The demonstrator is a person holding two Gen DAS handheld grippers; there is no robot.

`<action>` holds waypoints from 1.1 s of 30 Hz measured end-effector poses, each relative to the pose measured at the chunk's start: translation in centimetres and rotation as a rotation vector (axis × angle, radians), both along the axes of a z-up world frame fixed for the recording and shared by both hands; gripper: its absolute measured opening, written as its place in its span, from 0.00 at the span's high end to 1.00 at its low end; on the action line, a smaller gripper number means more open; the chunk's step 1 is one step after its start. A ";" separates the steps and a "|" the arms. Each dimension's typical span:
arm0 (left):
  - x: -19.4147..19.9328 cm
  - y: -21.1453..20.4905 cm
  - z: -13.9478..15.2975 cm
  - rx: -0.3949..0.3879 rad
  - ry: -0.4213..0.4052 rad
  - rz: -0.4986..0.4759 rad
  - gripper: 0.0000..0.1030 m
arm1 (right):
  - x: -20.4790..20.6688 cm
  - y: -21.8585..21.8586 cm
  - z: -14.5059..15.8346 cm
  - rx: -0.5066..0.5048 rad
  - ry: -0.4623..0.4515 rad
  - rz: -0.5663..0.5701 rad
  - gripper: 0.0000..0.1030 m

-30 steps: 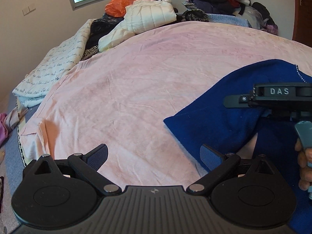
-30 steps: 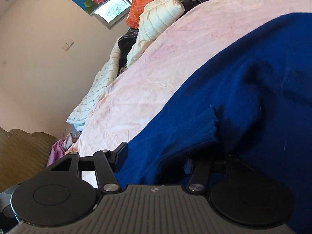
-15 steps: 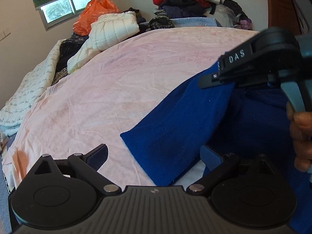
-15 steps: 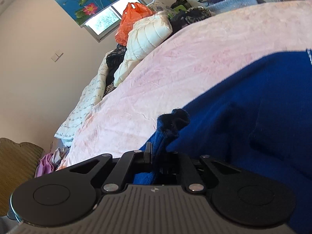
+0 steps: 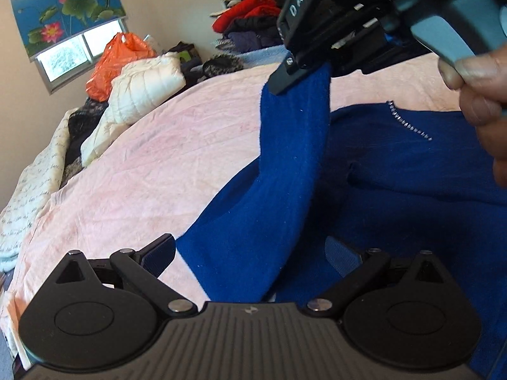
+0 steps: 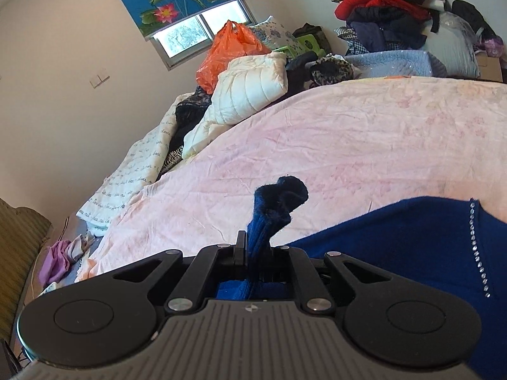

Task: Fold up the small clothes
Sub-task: 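Lift and carry the sleeve across the sweater front with the right gripper, then lower the sleeve onto the sweater body and open the right gripper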

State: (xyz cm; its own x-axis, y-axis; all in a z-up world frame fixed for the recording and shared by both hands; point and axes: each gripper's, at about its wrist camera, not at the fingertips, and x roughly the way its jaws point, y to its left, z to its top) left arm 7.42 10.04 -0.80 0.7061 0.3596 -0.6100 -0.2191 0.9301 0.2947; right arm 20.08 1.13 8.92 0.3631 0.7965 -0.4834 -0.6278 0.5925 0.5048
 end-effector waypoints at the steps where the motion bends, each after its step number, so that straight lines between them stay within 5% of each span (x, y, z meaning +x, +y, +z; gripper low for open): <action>1: 0.2 -0.3 0.0 0.006 -0.012 -0.014 0.01 | 0.2 -0.3 0.2 0.003 0.001 -0.001 0.90; 6: 1.8 -1.6 -0.3 0.021 -0.033 -0.069 0.02 | 1.0 -2.6 1.5 0.081 0.018 -0.032 0.90; 10: 3.6 -1.8 -0.4 0.062 -0.058 0.008 0.01 | 1.2 -5.1 2.4 0.114 -0.010 -0.086 0.90; 18: 7.8 0.5 0.3 0.001 -0.053 0.134 0.02 | 3.1 -12.9 0.8 0.157 0.010 -0.310 0.90; 27: 4.3 -2.2 0.3 -0.127 0.013 -0.120 0.02 | 2.8 -19.0 -3.1 0.158 0.045 -0.489 0.90; 33: 3.1 -3.2 0.0 -0.146 0.027 -0.119 0.02 | 2.3 -20.4 -5.6 0.165 0.087 -0.525 0.90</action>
State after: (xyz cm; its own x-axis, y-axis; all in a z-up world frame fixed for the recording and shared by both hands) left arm 10.55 6.85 -0.79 0.7214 0.1806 -0.6686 -0.0987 0.9824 0.1588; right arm 22.42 -19.27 3.35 0.6963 0.5866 -0.4135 -0.2213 0.7235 0.6538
